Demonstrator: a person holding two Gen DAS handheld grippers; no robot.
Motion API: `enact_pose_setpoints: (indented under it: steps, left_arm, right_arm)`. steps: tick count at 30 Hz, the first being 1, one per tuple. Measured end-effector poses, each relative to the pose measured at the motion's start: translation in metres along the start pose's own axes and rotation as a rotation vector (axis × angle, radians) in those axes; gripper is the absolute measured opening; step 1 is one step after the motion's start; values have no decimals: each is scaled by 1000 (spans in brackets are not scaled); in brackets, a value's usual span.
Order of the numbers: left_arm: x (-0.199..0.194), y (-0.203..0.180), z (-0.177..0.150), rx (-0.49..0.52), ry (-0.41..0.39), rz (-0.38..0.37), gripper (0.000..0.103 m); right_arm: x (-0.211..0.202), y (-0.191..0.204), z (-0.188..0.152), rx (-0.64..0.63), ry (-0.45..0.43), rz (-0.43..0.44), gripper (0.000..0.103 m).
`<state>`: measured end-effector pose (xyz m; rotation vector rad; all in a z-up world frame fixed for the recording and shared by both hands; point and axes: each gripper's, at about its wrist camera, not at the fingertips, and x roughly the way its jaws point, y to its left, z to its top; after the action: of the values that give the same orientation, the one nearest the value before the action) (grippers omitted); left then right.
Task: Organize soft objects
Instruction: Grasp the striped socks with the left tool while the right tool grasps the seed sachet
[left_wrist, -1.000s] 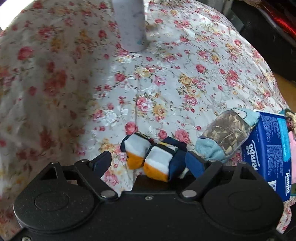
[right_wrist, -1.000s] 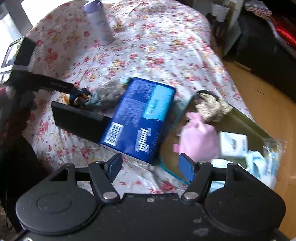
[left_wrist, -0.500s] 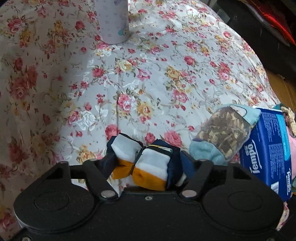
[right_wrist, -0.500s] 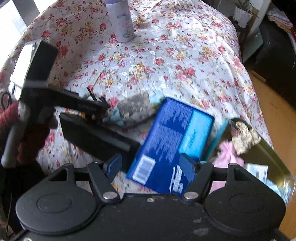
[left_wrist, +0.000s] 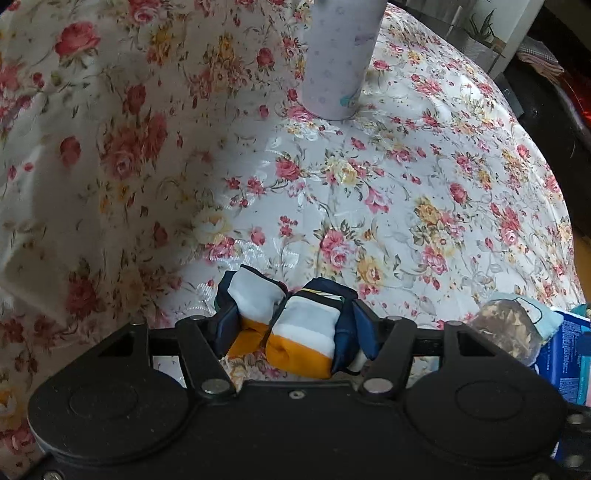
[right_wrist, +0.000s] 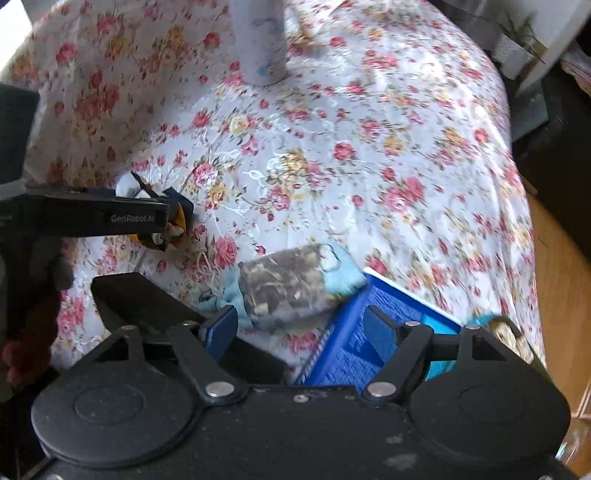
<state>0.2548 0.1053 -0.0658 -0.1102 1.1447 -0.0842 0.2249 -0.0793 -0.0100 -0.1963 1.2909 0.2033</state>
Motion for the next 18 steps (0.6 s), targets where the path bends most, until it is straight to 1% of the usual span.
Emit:
enact_pose_setpoints:
  steps: [3,6,8,11,13,18]
  left_arm:
    - [4,-2,0,4,-4,10,63]
    - [5,1,1,-14,-4,1,65]
    - [5,3,2,-27,-3,-6,67]
    - [6,6,2,-48,-1,-18,69]
    - [7,8,2,-59,0,-25,69]
    - [8,9,3,-77,6,-34,72]
  right_arm:
    - [16,13,6,-64,34,-20,75]
    - [30,27,5,-163,62,-47,76]
    - [39,35,3,-224,71,-74,77]
    - [51,39,7,-271,80,-111,76]
    - [56,36,16,-271,68,-121,76]
    - [58,12,42,-169,15,-167,76]
